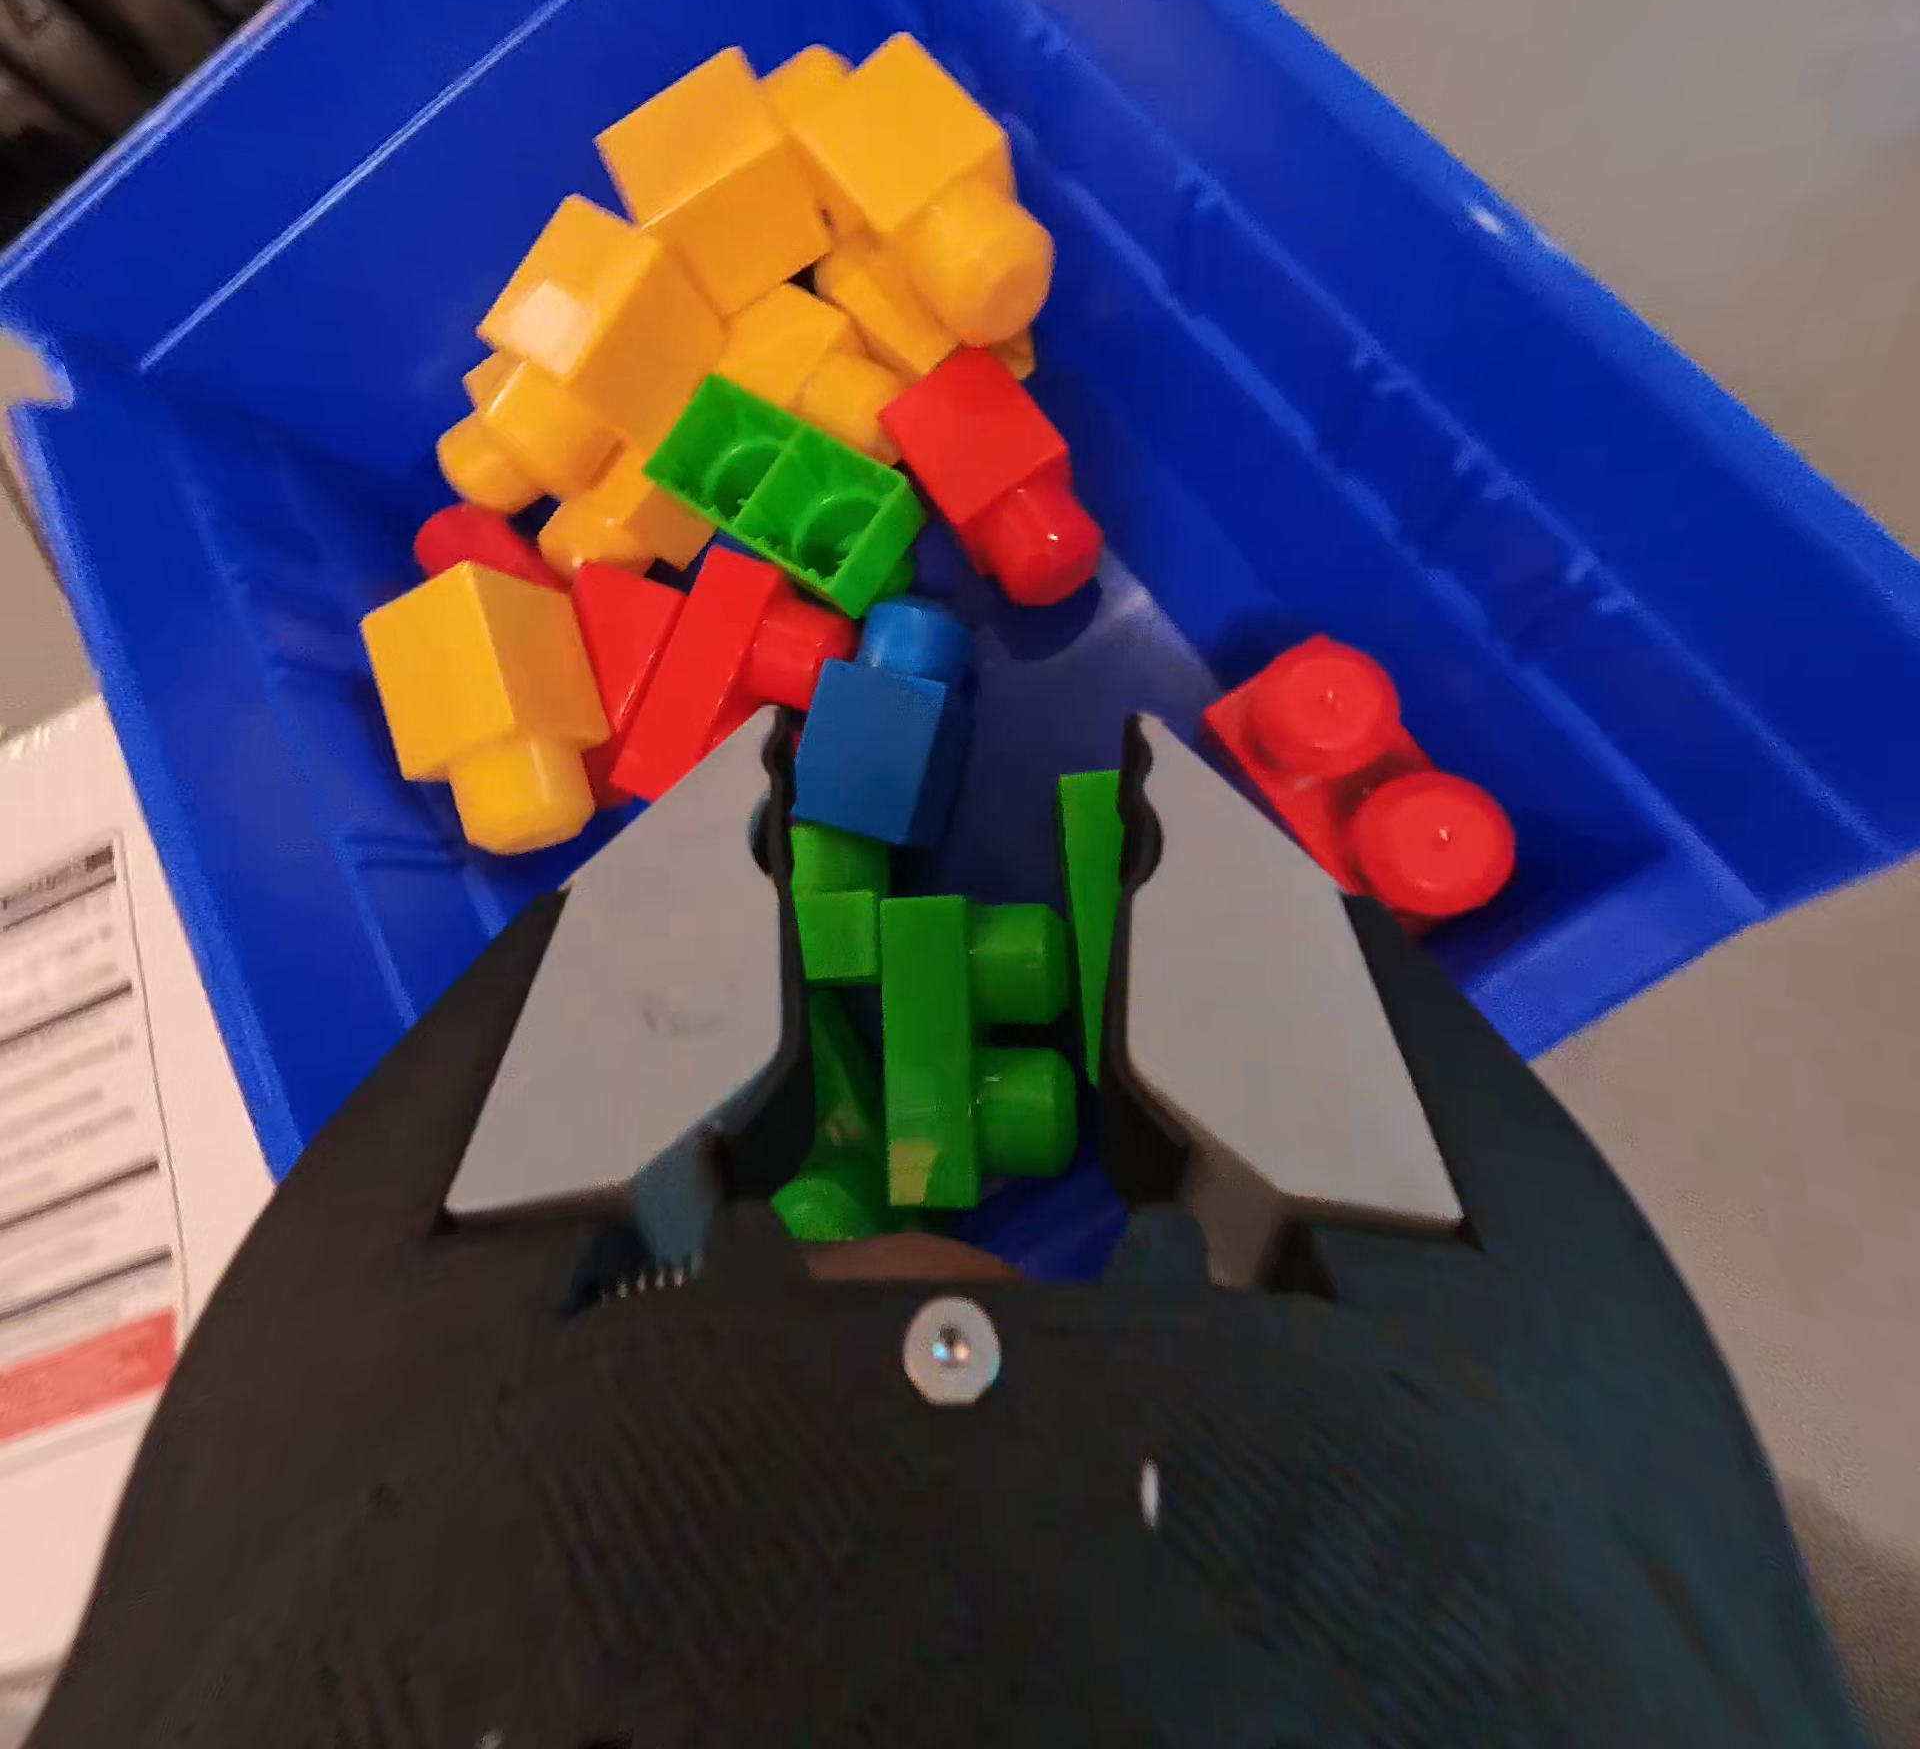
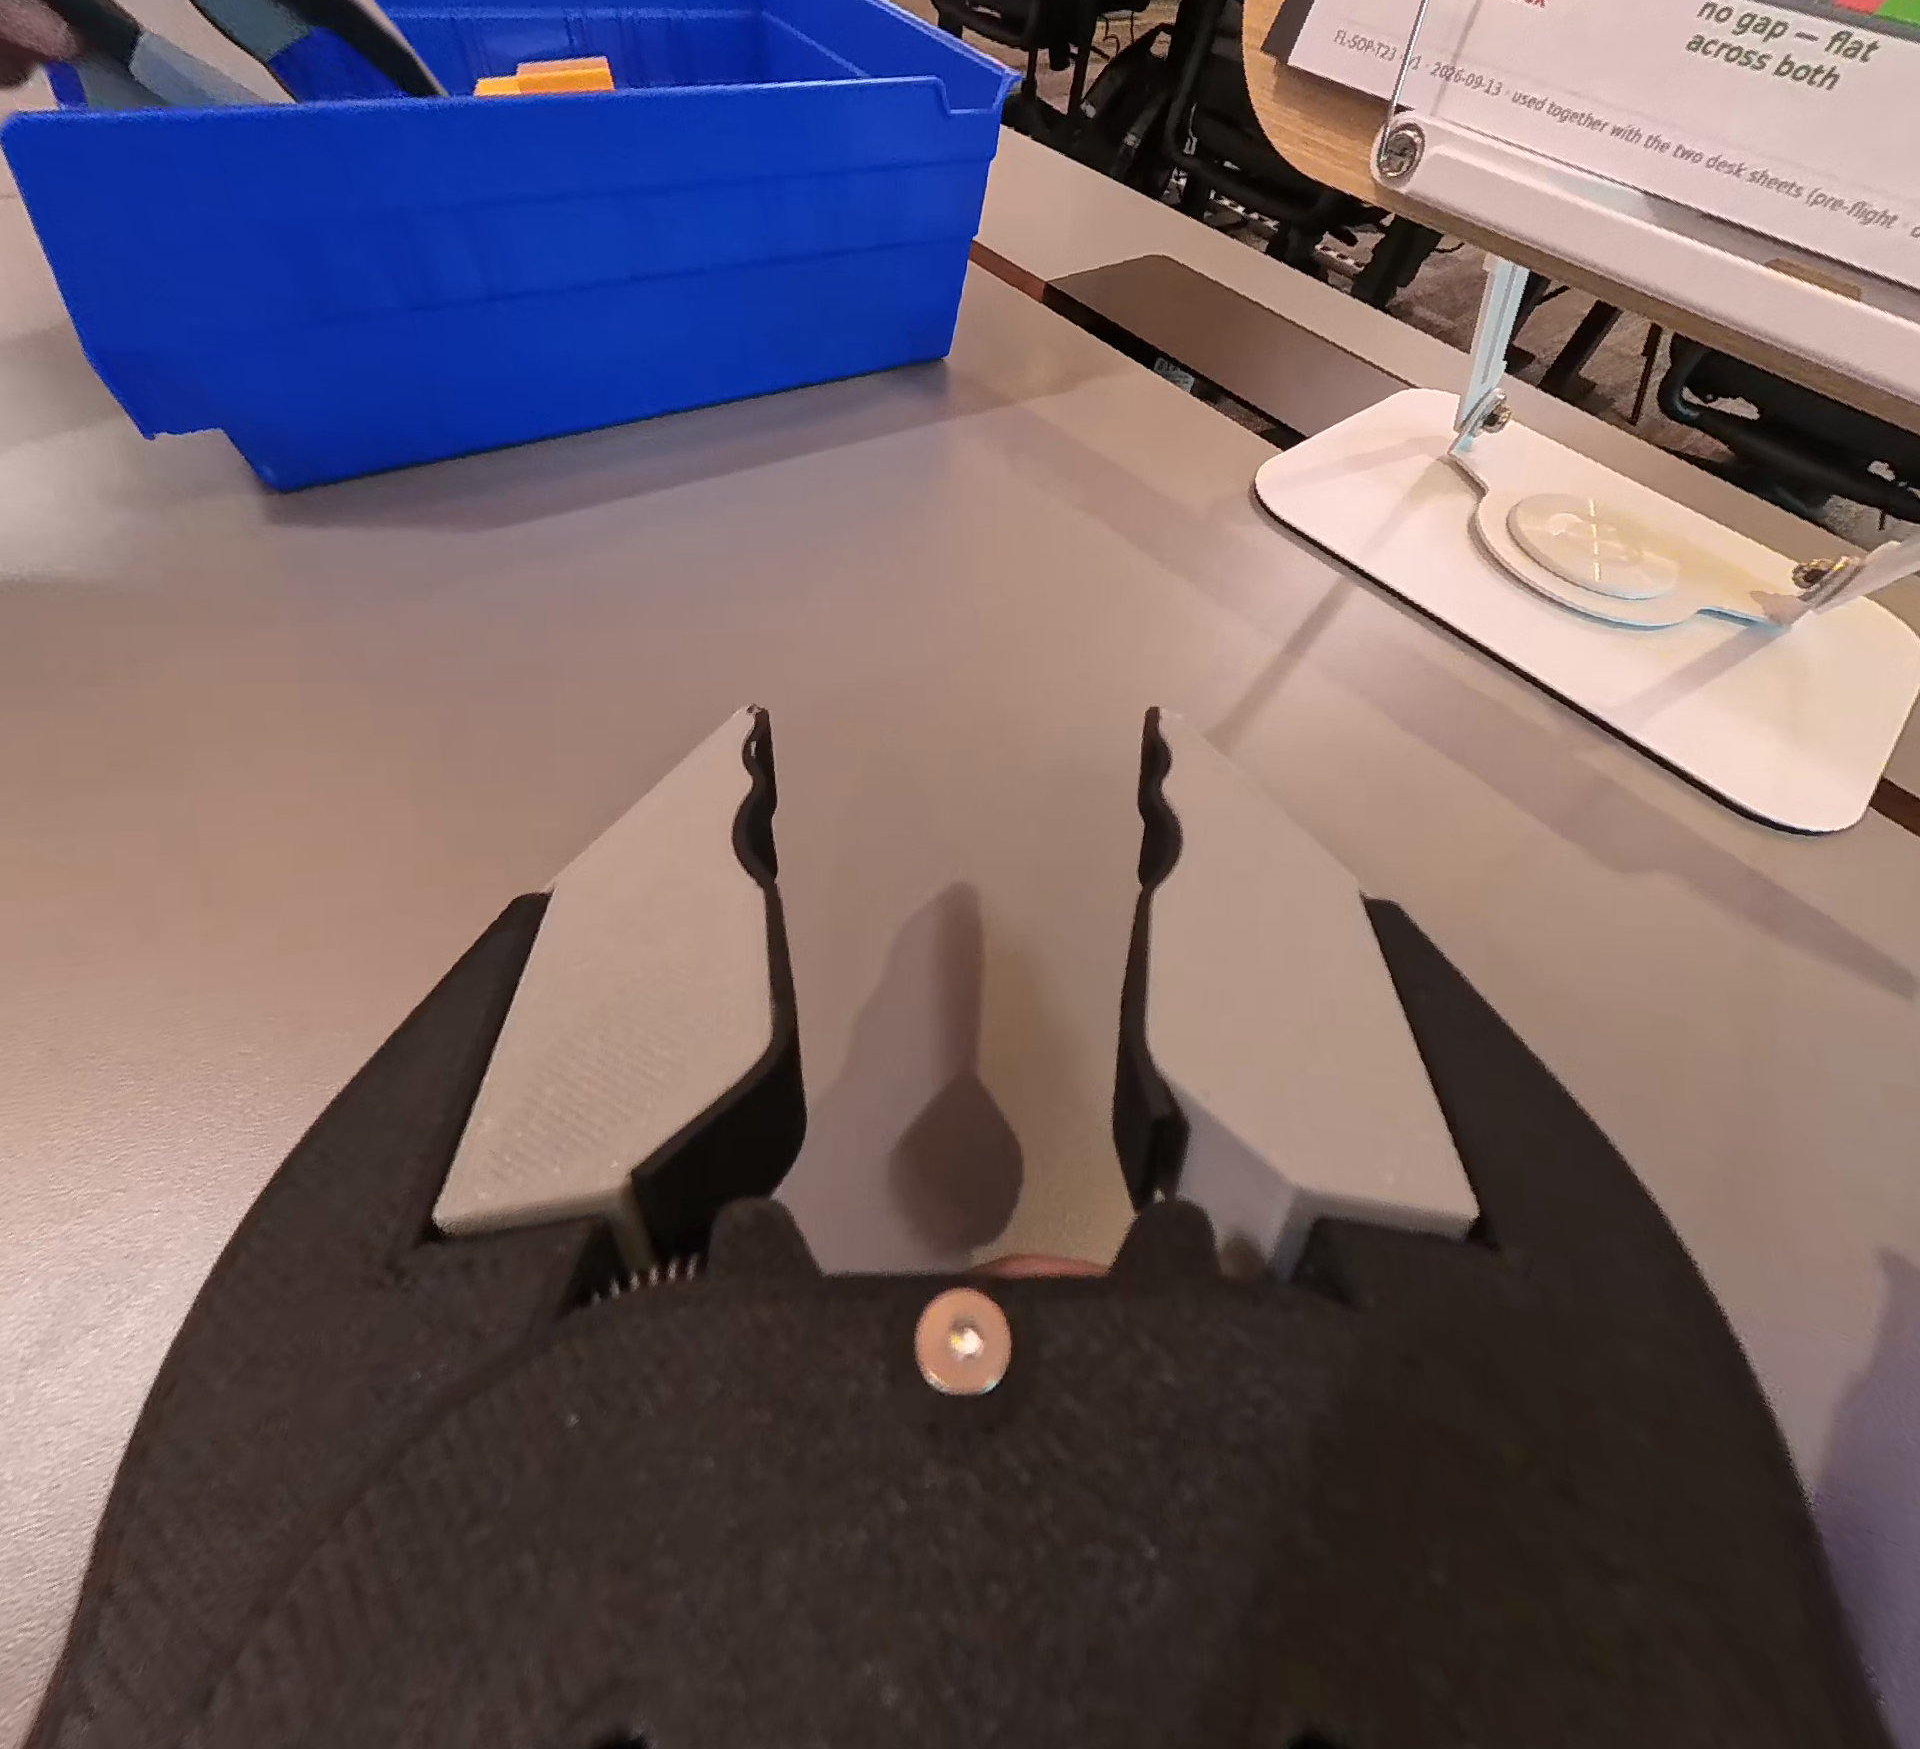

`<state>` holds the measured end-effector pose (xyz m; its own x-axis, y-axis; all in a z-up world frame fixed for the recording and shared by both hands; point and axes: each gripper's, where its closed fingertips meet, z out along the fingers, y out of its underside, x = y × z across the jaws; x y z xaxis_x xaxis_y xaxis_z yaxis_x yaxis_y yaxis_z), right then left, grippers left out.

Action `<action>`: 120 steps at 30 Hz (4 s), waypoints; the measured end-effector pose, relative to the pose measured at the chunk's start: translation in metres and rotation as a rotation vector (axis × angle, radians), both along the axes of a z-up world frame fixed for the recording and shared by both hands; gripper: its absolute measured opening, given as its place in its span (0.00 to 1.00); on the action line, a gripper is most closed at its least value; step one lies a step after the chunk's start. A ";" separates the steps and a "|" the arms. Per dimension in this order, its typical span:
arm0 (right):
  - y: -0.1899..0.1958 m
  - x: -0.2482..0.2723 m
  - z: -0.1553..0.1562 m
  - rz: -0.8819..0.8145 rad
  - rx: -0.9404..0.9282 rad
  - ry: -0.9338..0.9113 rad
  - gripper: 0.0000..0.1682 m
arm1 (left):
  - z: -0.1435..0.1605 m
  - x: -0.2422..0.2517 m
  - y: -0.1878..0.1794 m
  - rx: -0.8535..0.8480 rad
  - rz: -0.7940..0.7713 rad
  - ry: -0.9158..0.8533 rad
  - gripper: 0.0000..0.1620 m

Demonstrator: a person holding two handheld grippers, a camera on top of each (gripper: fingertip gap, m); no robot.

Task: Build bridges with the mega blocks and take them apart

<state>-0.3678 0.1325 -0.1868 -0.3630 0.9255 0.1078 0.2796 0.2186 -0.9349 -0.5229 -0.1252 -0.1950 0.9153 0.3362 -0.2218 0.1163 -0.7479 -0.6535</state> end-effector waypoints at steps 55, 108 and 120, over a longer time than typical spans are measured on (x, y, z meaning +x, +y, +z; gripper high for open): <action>0.003 0.001 0.011 0.004 -0.061 0.036 0.38 | 0.105 -0.029 0.079 -0.211 -0.093 0.260 0.21; 0.043 0.002 0.016 -0.093 -0.098 0.045 0.37 | 0.076 -0.020 0.048 0.350 0.384 -0.395 0.51; 0.036 -0.002 0.010 -0.069 -0.082 0.026 0.37 | 0.010 -0.072 0.023 0.117 0.525 -0.274 0.42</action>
<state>-0.3697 0.1689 -0.1768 -0.2964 0.9543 0.0391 0.2672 0.1222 -0.9559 -0.5951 -0.1021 -0.1849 0.6387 0.7668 0.0644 0.6263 -0.4694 -0.6224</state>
